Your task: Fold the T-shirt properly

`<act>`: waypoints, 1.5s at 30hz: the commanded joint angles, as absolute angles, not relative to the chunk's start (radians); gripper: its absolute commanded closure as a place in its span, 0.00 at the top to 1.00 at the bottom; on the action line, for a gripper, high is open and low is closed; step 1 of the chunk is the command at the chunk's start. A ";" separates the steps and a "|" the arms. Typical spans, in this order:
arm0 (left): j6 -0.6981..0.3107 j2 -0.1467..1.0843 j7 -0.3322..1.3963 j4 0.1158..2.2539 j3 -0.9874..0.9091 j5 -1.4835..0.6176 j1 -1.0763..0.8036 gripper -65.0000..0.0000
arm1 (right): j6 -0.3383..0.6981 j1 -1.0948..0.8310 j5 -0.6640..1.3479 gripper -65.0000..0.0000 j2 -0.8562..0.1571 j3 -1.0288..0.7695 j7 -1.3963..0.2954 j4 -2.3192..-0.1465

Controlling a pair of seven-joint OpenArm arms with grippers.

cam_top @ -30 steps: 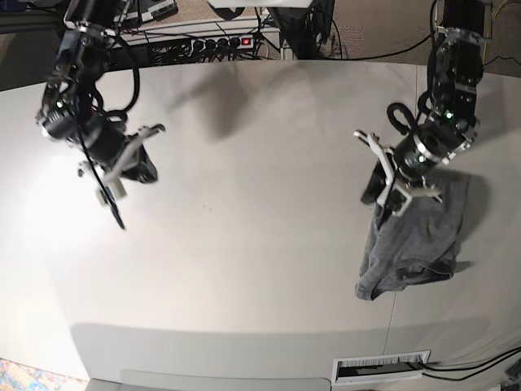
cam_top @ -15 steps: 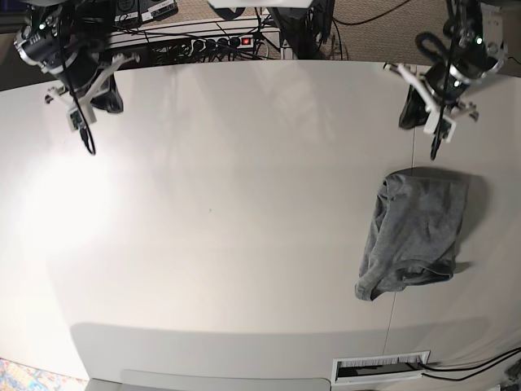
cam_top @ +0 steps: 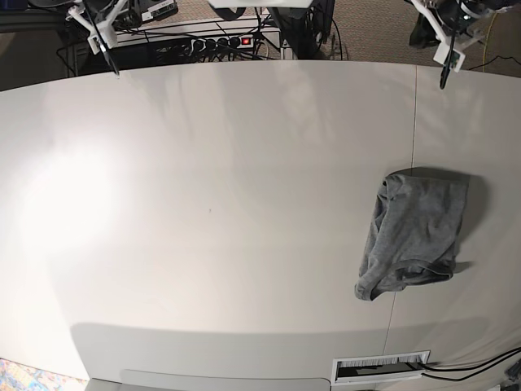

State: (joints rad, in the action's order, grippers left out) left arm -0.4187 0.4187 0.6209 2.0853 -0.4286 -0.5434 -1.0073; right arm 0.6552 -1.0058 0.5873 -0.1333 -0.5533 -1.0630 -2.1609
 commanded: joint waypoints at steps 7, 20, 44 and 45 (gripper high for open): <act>-0.431 0.427 0.602 2.019 -0.434 -0.631 -1.107 0.00 | 0.659 -1.055 0.581 0.00 -0.147 -0.504 -1.013 -2.024; -0.473 0.424 0.401 1.480 -0.434 -0.651 -0.989 0.00 | 0.657 -0.819 0.144 0.00 -0.202 -0.102 -0.586 -1.439; -0.524 0.357 0.200 0.642 -0.434 -0.319 -0.454 0.00 | 0.168 -0.210 -0.030 0.00 -0.071 0.210 -0.173 -0.450; -0.524 0.354 0.200 0.627 -0.434 -0.306 -0.444 0.00 | 0.151 -0.207 -0.030 0.00 -0.062 0.210 -0.176 -0.450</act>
